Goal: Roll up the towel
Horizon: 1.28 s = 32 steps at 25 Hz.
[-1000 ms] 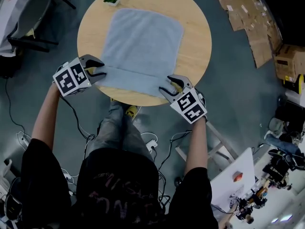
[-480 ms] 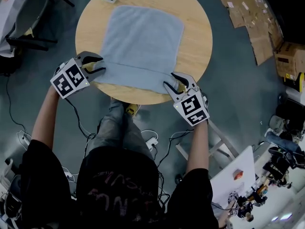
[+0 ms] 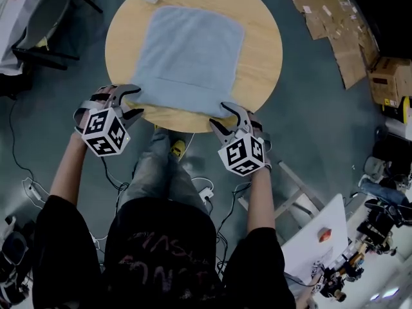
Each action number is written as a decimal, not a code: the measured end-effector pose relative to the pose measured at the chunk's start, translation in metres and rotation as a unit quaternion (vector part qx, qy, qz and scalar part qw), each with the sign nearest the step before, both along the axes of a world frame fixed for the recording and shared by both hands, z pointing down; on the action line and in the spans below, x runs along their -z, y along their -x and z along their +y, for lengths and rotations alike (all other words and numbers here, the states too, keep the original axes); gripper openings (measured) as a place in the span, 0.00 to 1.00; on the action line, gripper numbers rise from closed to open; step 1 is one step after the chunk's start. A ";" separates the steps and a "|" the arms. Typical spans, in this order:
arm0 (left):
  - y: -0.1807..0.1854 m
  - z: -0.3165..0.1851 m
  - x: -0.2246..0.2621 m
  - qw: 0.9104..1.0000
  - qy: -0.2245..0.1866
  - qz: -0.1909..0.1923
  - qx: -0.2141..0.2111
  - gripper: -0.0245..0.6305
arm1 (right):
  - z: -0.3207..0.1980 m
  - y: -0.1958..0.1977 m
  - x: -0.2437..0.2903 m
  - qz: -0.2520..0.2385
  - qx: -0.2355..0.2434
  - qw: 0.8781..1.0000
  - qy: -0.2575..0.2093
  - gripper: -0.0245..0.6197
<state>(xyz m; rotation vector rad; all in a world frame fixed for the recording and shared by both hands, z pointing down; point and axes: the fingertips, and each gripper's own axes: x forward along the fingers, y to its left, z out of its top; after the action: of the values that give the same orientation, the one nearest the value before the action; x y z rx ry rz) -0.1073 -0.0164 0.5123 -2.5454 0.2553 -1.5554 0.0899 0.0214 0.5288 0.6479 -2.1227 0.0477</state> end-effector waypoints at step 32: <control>0.000 -0.050 -0.009 0.987 0.156 0.013 0.026 0.28 | -0.050 -0.015 -0.001 -0.005 -0.028 0.991 0.129 0.28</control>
<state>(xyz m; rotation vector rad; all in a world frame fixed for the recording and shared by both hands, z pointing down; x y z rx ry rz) -0.1072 -0.0664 0.5214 -2.8155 0.0856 -1.7009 0.1050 -0.0290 0.5300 0.5543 -2.0613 0.3506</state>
